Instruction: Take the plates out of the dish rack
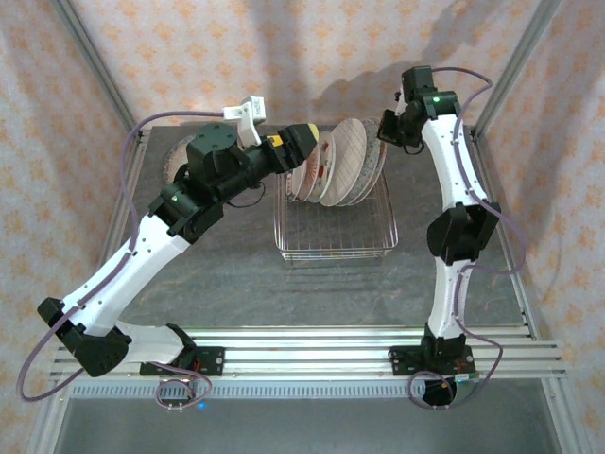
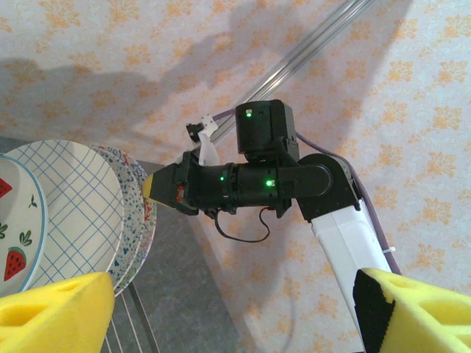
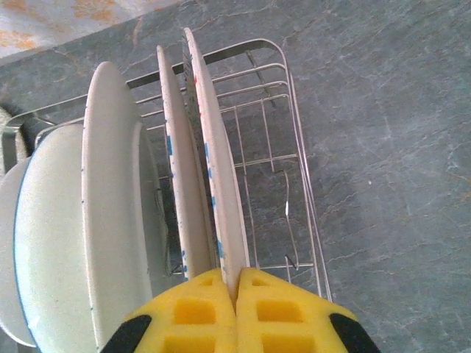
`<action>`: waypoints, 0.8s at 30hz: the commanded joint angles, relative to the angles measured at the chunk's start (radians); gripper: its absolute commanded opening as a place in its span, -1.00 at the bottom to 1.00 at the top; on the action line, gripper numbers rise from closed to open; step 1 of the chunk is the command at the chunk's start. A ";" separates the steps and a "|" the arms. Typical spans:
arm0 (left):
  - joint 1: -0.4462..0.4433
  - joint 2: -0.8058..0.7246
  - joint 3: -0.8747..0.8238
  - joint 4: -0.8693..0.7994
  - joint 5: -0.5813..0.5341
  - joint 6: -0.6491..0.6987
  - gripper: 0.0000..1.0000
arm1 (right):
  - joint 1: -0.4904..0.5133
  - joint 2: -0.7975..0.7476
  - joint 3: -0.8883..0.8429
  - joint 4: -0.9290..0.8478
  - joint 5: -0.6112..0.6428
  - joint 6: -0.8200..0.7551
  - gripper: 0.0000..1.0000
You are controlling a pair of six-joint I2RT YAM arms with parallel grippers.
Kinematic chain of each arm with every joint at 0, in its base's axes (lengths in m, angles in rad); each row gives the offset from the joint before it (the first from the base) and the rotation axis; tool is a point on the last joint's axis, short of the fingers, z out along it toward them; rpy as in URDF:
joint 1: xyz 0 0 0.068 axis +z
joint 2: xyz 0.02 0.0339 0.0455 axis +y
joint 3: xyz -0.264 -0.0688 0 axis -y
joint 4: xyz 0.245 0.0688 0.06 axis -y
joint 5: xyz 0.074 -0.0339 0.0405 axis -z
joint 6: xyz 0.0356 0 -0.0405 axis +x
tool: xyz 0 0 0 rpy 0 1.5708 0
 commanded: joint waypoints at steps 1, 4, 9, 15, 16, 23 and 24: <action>-0.003 0.001 0.030 0.040 0.002 0.003 0.67 | 0.024 -0.048 0.021 -0.004 0.099 0.020 -1.00; -0.004 0.004 0.032 0.041 0.002 0.002 0.67 | 0.043 -0.074 0.021 0.000 0.156 0.023 -1.00; -0.003 0.002 0.024 0.045 0.003 -0.004 0.66 | 0.054 -0.123 0.023 0.016 0.216 0.031 -1.00; -0.002 0.002 0.026 0.048 0.008 -0.009 0.66 | 0.054 -0.136 0.064 -0.005 0.226 0.028 -1.00; -0.002 0.004 0.025 0.050 0.010 -0.012 0.66 | 0.054 -0.137 0.072 -0.012 0.230 0.027 -1.00; -0.004 0.008 0.005 0.089 0.018 -0.047 0.66 | 0.057 -0.166 0.085 -0.030 0.277 0.015 -1.00; -0.003 0.008 0.002 0.092 0.019 -0.050 0.66 | 0.058 -0.170 0.085 -0.034 0.287 0.013 -1.00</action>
